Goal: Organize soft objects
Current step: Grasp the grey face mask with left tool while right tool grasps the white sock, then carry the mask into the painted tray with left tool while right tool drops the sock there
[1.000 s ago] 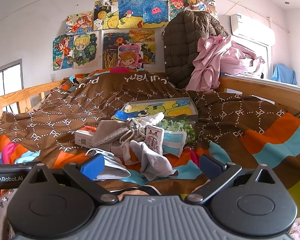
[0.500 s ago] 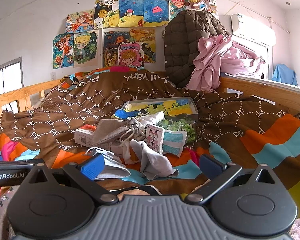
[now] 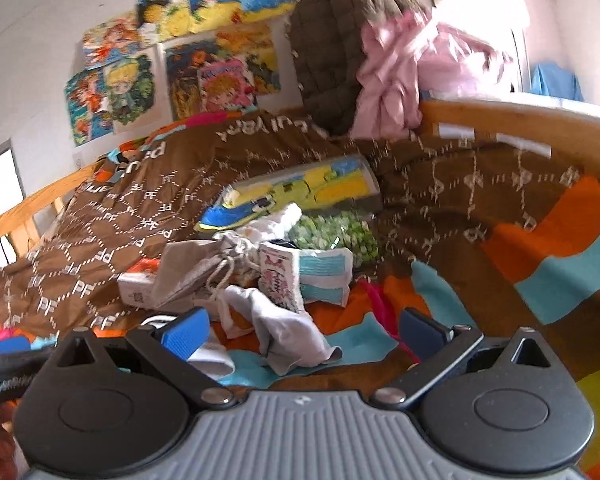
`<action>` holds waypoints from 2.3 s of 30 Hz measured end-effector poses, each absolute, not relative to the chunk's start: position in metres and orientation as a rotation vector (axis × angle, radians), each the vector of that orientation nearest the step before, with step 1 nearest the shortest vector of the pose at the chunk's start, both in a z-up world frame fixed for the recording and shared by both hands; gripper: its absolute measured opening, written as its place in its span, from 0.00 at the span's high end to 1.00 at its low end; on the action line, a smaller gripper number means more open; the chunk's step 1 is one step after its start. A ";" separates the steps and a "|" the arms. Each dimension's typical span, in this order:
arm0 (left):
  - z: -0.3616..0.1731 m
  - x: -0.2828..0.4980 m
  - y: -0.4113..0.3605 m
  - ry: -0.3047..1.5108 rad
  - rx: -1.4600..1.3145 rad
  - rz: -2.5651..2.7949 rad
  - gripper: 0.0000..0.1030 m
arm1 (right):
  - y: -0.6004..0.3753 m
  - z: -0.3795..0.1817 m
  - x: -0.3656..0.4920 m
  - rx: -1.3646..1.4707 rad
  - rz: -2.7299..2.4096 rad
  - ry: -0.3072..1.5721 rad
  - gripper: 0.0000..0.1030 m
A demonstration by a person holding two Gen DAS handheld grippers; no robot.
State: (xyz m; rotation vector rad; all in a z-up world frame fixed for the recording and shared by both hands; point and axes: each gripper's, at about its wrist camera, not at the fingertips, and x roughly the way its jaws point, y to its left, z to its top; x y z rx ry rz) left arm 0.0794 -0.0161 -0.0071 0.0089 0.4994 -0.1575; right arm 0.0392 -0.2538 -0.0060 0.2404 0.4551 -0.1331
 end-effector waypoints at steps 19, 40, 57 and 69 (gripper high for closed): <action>-0.052 0.172 -0.055 0.581 0.278 -0.555 0.02 | -0.278 -0.059 0.141 0.216 0.053 0.677 0.13; -0.080 0.180 -0.049 0.639 0.277 -0.653 0.25 | -0.261 -0.075 0.149 0.149 0.120 0.724 0.83; -0.058 0.177 -0.048 0.624 0.153 -0.533 0.95 | -0.253 -0.064 0.137 0.124 0.163 0.655 0.96; -0.021 0.143 -0.040 0.566 0.030 -0.460 0.95 | -0.263 -0.029 0.112 0.206 0.188 0.481 0.97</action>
